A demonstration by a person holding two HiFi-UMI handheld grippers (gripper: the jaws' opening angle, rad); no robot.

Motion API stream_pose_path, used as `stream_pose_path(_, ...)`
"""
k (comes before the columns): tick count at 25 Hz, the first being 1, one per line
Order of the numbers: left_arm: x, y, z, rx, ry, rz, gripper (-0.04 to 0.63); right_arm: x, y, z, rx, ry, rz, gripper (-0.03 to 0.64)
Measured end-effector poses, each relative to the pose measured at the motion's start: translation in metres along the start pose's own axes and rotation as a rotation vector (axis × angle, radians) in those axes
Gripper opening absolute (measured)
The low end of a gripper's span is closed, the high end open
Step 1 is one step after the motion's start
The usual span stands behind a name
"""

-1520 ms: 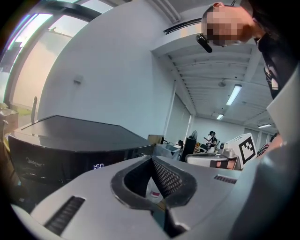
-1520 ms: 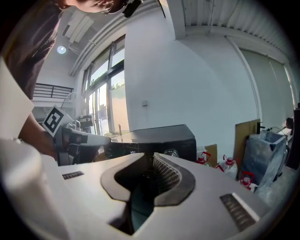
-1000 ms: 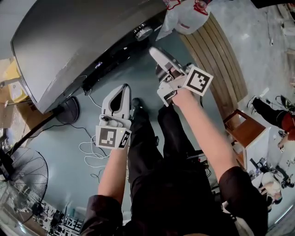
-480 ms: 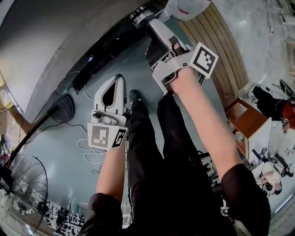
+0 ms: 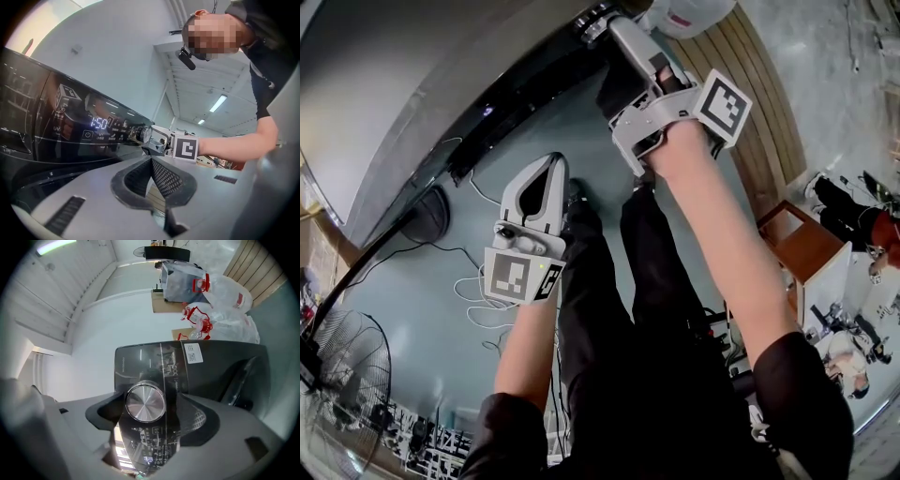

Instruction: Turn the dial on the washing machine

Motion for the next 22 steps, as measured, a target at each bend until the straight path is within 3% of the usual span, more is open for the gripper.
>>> stream_pose_path(10,0.0029,0.0019,-0.0011,-0.044,0.025,-0.017,0.014,0.0044,0.0002,0.0006,0.036,0.010,-0.011,0.321)
stream_pose_path(22,0.0024,0.0075,0.0012,-0.065,0.029,-0.005,0.014,0.0030,-0.0030,0.0066,-0.002,0.022,-0.025,0.295)
Point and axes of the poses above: the fingertips, and each gripper's own axes: x forward along the fingers, z to its left, y out of its underside, the point moved 7 cm from there along -x, backward along the fingers
